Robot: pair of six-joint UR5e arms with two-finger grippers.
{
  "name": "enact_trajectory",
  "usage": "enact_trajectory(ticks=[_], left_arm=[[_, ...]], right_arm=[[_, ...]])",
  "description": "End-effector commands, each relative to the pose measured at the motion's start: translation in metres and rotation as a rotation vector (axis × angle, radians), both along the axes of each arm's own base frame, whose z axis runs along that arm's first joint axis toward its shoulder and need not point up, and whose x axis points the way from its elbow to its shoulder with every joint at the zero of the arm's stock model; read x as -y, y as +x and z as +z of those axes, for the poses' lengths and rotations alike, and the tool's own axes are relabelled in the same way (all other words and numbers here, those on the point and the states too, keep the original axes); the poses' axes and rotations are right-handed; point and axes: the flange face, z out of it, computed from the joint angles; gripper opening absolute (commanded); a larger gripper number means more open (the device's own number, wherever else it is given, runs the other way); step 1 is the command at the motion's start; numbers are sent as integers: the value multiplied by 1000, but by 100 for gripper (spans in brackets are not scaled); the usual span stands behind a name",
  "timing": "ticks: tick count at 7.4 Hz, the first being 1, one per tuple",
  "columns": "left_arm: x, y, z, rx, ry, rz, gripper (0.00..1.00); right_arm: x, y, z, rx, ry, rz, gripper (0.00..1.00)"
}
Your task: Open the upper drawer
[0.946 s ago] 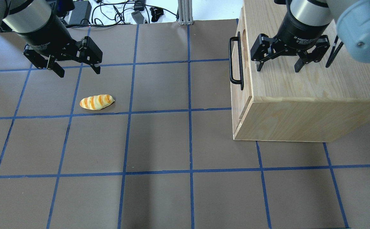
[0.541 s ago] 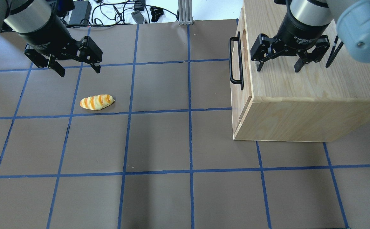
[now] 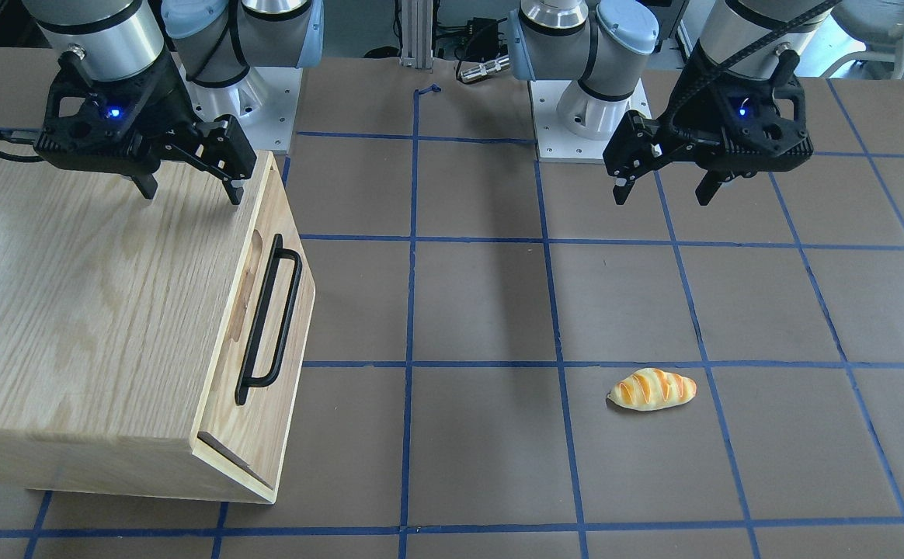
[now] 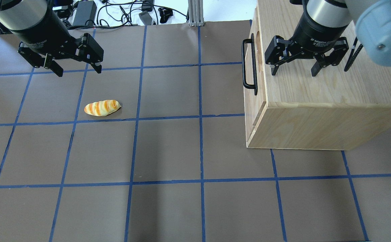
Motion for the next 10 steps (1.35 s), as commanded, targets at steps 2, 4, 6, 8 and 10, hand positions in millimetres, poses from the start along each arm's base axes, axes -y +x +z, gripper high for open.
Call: enact_trajectory(ticks=[2,4,6,8,10], left_arm=[[-1,5,3,51,-1,13,100],[5,4,-6,54,13,10,100],[17,-10,-22,25,3,74,100],[32,-40,-24,-42,-72,43,100],[40,-70,-34,-94,-89,57,100]], right_arm=[[0,0,0,-1,0,0,100],[0,0,0,1,0,0,100],[0,0,0,-1,0,0,100],[0,0,0,-1,0,0,100],[0,0,0,-1,0,0,100]])
